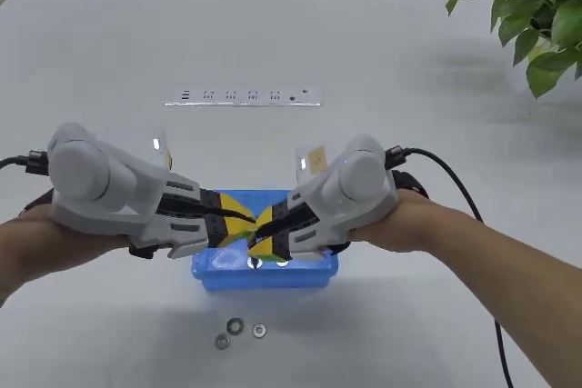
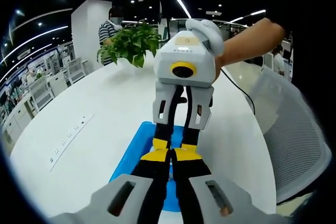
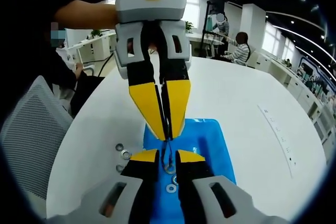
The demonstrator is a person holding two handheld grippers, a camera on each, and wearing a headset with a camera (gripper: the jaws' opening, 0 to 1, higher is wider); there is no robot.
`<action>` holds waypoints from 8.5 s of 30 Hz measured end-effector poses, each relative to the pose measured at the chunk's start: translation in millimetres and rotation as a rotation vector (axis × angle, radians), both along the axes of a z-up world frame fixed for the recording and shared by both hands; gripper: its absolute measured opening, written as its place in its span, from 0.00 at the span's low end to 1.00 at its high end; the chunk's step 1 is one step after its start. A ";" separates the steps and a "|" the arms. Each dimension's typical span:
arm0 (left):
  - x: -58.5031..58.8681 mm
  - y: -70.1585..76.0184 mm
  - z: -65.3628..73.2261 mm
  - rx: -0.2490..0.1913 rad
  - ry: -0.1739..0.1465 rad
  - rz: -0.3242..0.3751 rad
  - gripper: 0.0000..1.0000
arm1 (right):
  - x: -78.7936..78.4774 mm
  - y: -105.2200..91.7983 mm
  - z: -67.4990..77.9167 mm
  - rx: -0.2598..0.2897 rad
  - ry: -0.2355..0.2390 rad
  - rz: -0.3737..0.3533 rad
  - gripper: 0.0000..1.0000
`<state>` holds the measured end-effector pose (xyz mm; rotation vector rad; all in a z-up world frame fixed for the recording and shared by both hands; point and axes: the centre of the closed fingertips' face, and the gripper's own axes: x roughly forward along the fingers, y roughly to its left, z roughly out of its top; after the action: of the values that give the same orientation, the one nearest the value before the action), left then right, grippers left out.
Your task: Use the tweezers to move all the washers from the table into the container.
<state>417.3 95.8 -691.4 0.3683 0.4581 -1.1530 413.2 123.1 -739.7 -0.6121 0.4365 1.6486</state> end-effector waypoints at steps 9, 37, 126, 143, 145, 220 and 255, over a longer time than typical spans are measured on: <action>0.2 -2.6 6.6 -0.001 -0.009 0.000 0.06 | 1.7 -8.4 6.5 -0.005 0.002 -0.042 0.25; -16.3 0.7 42.2 0.010 -0.034 0.008 0.06 | -4.6 -58.0 33.1 0.004 -0.007 -0.232 0.57; -78.8 -24.7 -4.0 0.048 0.052 -0.089 0.06 | -59.3 -110.4 4.7 0.026 0.083 -0.403 0.99; -81.2 -25.2 -5.5 0.050 0.057 -0.102 0.06 | -62.2 -106.9 3.7 0.018 0.089 -0.391 0.96; -81.8 -25.1 -5.5 0.053 0.057 -0.104 0.06 | -63.7 -105.4 4.1 0.022 0.088 -0.378 0.94; -87.3 -19.2 -11.0 0.127 0.048 -0.131 0.07 | -86.4 -17.2 -10.7 0.017 -0.001 0.013 0.07; -76.4 4.0 19.1 -0.120 0.058 0.118 0.88 | -62.3 -22.7 46.9 0.071 -0.041 0.015 0.07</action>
<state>340.9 99.9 -672.3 0.2016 0.4526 -1.0730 350.9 100.4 -692.7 -0.5959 0.3430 1.6555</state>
